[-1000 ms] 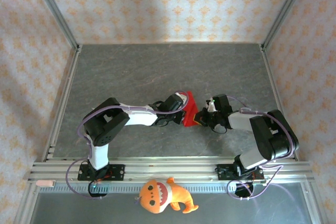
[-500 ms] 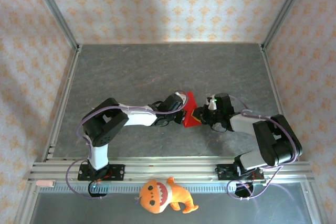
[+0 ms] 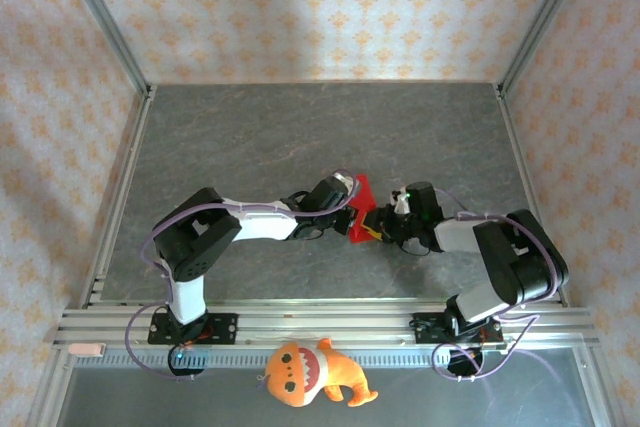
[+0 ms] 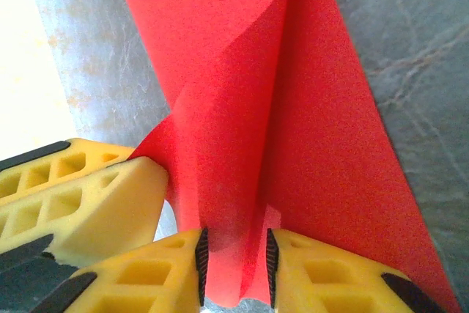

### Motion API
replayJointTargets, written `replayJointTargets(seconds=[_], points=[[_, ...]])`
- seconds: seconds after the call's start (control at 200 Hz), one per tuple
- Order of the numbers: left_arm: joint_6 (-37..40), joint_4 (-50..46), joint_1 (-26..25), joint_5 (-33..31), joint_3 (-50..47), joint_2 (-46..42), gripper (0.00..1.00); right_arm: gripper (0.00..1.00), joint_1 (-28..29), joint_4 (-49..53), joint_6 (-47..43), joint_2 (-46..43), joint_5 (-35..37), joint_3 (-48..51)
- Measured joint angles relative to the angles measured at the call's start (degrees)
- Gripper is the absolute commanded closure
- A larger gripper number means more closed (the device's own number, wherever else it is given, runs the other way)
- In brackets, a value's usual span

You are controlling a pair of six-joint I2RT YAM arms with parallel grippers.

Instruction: Fold a paper plane with a square sheet of paper (pick it up from the middle)

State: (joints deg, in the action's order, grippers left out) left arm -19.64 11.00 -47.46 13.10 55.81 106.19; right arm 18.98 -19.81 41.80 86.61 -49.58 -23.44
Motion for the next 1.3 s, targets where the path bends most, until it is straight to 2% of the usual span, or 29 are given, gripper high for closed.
replayJointTargets(seconds=[0.08,0.15,0.25,0.395,0.565,0.741,1.026,1.301], points=[[-0.31,0.0,0.0,0.26,0.0,0.0,0.85,0.73,0.0,-0.42,0.02,0.35,0.02,0.0],[-1.16,0.07,0.09,1.01,0.0,0.0,0.71,0.74,0.0,-0.61,0.02,0.5,0.02,0.0],[-2.6,1.27,0.61,2.84,-0.59,-0.07,0.57,0.74,0.0,-0.7,0.02,0.57,0.07,0.0],[-6.12,4.66,2.36,6.56,-4.22,-1.29,0.49,0.74,0.0,-0.79,0.02,0.57,0.24,0.0],[-10.16,8.9,3.65,10.49,-6.29,-1.95,0.49,0.74,0.0,-1.22,0.04,0.57,0.26,0.24],[-12.31,11.8,3.69,13.84,-6.43,-1.92,0.55,0.75,0.0,-1.25,0.02,0.57,0.26,0.26],[-12.94,12.94,3.69,15.47,-6.36,-1.31,0.6,0.75,0.0,-1.25,0.02,0.57,0.26,0.26],[-13.29,14.36,3.74,16.76,-5.68,-0.07,0.7,0.75,-0.02,-1.25,0.04,0.57,0.7,0.26]])
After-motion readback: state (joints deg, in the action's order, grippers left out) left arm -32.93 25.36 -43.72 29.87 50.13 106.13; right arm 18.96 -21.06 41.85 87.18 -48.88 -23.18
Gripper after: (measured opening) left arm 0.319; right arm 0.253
